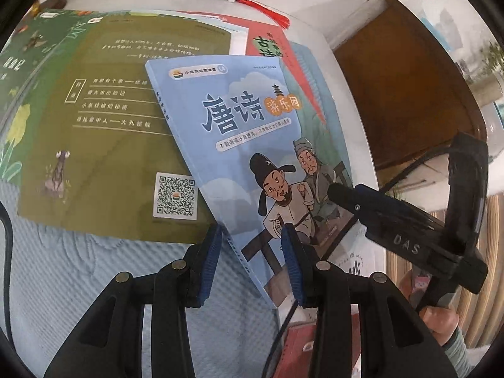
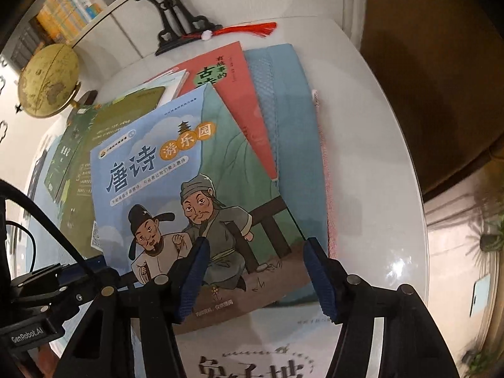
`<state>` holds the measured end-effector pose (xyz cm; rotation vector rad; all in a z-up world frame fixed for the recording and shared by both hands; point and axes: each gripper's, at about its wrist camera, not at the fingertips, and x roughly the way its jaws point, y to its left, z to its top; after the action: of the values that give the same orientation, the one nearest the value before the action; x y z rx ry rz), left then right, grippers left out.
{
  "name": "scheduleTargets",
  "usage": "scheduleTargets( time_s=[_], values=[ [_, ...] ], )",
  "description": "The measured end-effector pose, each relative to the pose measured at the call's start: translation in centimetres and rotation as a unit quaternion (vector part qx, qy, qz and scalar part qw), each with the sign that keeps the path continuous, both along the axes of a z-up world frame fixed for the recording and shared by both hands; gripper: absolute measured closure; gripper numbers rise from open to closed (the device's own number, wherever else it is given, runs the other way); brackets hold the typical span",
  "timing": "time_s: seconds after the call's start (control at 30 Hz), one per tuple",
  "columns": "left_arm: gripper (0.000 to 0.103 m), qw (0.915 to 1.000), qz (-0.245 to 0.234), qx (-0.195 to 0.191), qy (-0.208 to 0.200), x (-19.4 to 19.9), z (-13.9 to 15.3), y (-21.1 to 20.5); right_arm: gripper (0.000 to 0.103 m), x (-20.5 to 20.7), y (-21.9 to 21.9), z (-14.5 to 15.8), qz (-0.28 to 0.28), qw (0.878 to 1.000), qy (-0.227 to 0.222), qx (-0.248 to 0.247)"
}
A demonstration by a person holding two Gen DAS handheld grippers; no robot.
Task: Organize books
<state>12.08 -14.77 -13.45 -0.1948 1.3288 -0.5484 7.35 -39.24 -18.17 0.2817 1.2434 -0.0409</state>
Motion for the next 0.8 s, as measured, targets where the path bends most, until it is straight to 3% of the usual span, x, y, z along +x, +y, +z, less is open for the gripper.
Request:
scheduleTargets(
  time_s=[0.13, 0.37, 0.43, 0.6, 0.8],
  values=[
    [0.067, 0.9998, 0.02, 0.001, 0.009, -0.4, -0.1, 0.2, 0.043, 0.0, 0.1, 0.1, 0.041, 0.999, -0.003, 0.0],
    [0.067, 0.9984, 0.048, -0.003, 0.031, -1.9, -1.2, 0.0, 0.043, 0.8, -2.3, -0.6, 0.027, 0.999, -0.004, 0.021],
    [0.067, 0.998, 0.055, -0.005, 0.031, -2.0, -1.4, -0.2, 0.052, 1.0, -2.6, -1.2, 0.035, 0.998, 0.006, 0.05],
    [0.067, 0.9975, 0.069, -0.003, 0.017, -2.7, -0.1, -0.6, 0.055, 0.1, -2.0, -0.4, 0.06, 0.997, -0.003, 0.043],
    [0.067, 0.996, 0.069, -0.054, 0.015, -3.4, 1.7, -0.1, 0.055, -1.4, -2.1, 0.0, 0.085, 0.996, -0.006, 0.038]
  ],
)
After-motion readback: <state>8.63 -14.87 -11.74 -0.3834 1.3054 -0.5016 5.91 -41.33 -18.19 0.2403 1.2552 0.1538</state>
